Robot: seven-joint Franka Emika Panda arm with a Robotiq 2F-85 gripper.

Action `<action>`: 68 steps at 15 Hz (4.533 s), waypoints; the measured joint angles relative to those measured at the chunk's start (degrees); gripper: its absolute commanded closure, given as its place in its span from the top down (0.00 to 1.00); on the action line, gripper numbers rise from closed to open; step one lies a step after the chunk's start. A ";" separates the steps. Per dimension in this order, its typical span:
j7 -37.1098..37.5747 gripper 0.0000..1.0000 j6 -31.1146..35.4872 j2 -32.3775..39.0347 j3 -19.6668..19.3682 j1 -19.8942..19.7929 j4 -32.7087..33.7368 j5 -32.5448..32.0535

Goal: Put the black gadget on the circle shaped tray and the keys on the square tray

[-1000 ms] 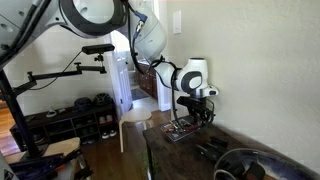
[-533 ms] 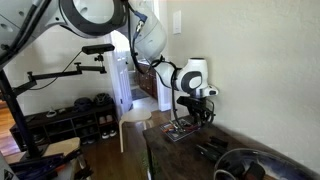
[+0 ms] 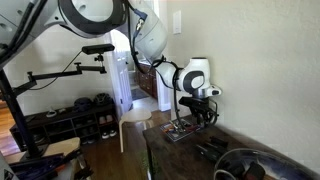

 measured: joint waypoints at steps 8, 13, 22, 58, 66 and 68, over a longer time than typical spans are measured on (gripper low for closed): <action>0.23 0.16 0.02 -0.23 -3.28 -0.68 -0.76 -1.98; 1.23 0.16 0.17 -1.46 -5.28 -0.69 -3.18 -3.38; 2.77 0.16 1.86 -9.07 -5.75 -0.54 -11.53 -5.08; 2.71 0.16 6.78 -21.26 -0.58 3.38 -30.36 -9.74; 2.24 0.92 6.75 -20.50 -0.09 3.38 -30.27 -9.65; 2.24 1.00 6.70 -20.89 0.09 3.37 -30.22 -9.46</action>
